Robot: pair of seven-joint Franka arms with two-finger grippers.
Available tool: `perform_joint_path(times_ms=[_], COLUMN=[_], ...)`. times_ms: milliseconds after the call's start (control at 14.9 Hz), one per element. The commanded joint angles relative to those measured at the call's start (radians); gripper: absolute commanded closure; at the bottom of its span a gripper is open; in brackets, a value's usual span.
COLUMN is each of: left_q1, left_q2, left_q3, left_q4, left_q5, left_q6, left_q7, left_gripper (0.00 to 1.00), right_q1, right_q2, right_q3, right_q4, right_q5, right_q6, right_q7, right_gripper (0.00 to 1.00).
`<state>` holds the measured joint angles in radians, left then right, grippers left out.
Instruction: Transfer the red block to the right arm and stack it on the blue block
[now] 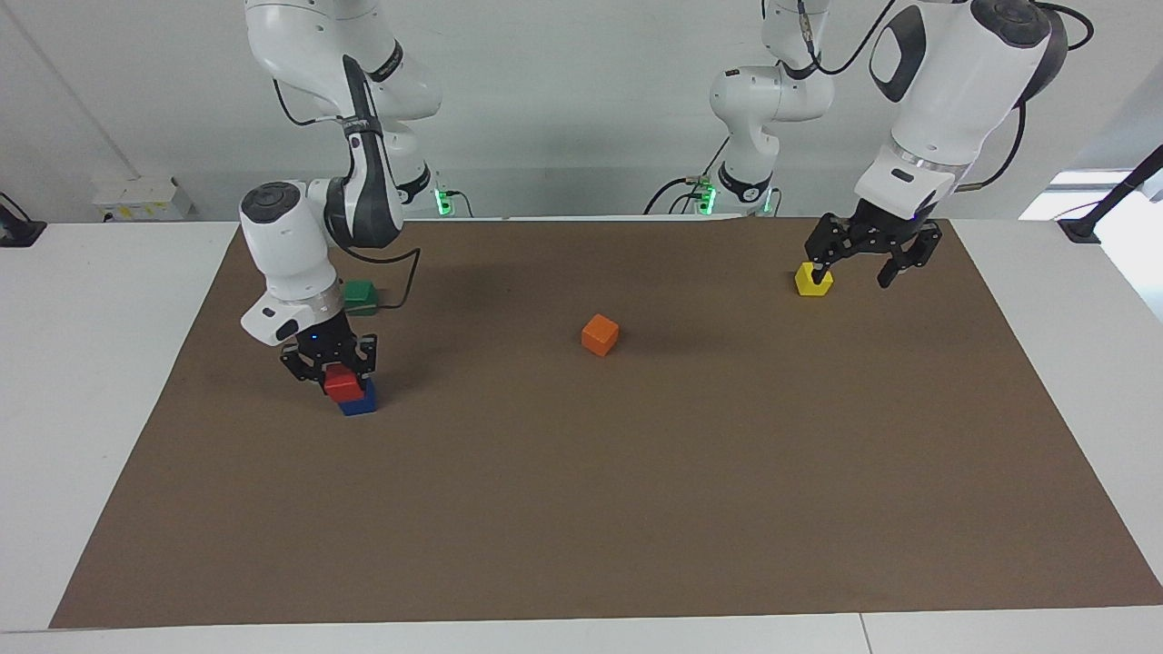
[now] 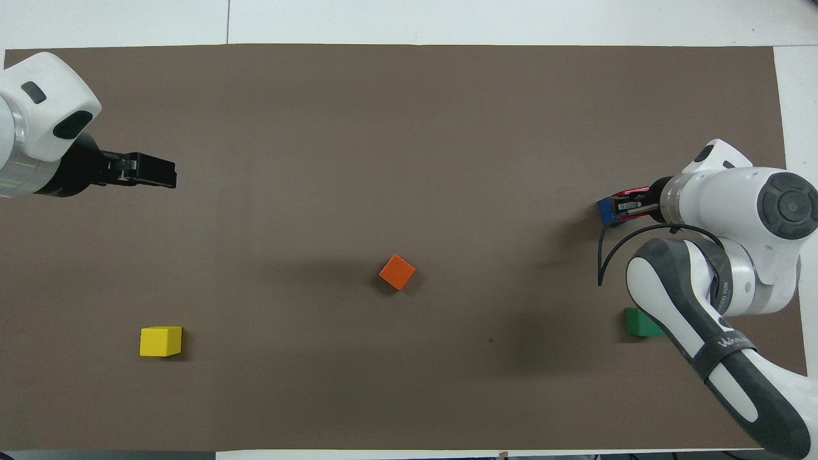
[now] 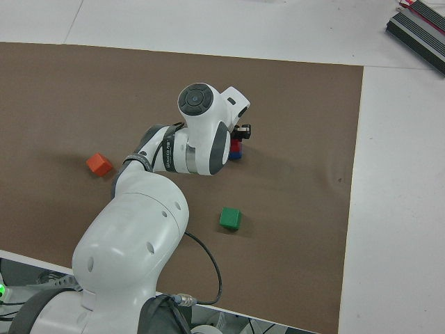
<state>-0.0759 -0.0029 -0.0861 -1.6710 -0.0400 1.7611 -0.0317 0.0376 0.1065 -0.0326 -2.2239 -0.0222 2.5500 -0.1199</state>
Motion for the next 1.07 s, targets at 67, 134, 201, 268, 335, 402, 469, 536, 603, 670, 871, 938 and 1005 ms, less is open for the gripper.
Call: perform_joint_path(times_ms=[67,134,201,268,335,402,469,536,603,670,871,938,1005], left_q1=[-0.008,-0.007,-0.004,0.005,0.008,0.010,0.005,0.002,0.001,-0.001,0.005,0.004,0.001], left_q2=[-0.034,-0.032,-0.032,-0.031,-0.025,-0.019,-0.015,-0.015,-0.015,-0.017,-0.017,-0.019,-0.020], left_q3=[0.011,0.011,0.011,0.012,0.014,0.016,0.016,0.016,0.016,0.016,0.016,0.016,0.016], left_q4=[-0.032,-0.027,-0.026,-0.027,-0.023,-0.023,-0.023,-0.023,-0.024,-0.027,-0.027,-0.026,-0.027], left_q5=[-0.006,-0.006,-0.006,-0.021,-0.029,-0.038,-0.041,-0.043,-0.043,-0.043,-0.043,-0.043,-0.043], left_q6=[0.023,0.023,0.024,0.029,0.031,0.035,0.037,0.037,0.037,0.037,0.037,0.037,0.037], left_q7=[0.003,-0.004,-0.007,-0.010,-0.010,-0.010,-0.011,-0.011,-0.011,-0.011,-0.008,-0.008,-0.010], left_gripper=[0.00,0.00,0.00,0.00,0.00,0.00,0.00,0.00,0.00,0.00,0.00,0.00,0.00], right_q1=[-0.001,-0.002,-0.001,-0.001,-0.001,-0.001,-0.001,-0.001,-0.001,-0.001,-0.001,-0.001,-0.001], right_q2=[-0.002,-0.002,-0.002,-0.002,-0.002,-0.002,-0.002,-0.002,-0.002,-0.002,-0.002,-0.002,-0.002], right_q3=[0.002,0.002,0.002,0.002,0.002,0.002,0.002,0.002,0.002,0.002,0.002,0.002,0.002], right_q4=[-0.008,-0.008,-0.008,-0.008,-0.008,-0.008,-0.010,-0.008,-0.008,-0.008,-0.008,-0.008,-0.010], right_q5=[0.022,0.022,0.022,0.024,0.022,0.024,0.022,0.024,0.024,0.024,0.028,0.028,0.030], right_q6=[0.013,0.013,0.013,0.013,0.013,0.013,0.013,0.013,0.013,0.013,0.013,0.013,0.013], right_q7=[-0.020,-0.020,-0.020,-0.018,-0.018,-0.018,-0.018,-0.018,-0.017,-0.017,-0.017,-0.017,-0.017], right_gripper=[1.00,1.00,1.00,1.00,1.00,1.00,1.00,1.00,1.00,1.00,1.00,1.00,1.00])
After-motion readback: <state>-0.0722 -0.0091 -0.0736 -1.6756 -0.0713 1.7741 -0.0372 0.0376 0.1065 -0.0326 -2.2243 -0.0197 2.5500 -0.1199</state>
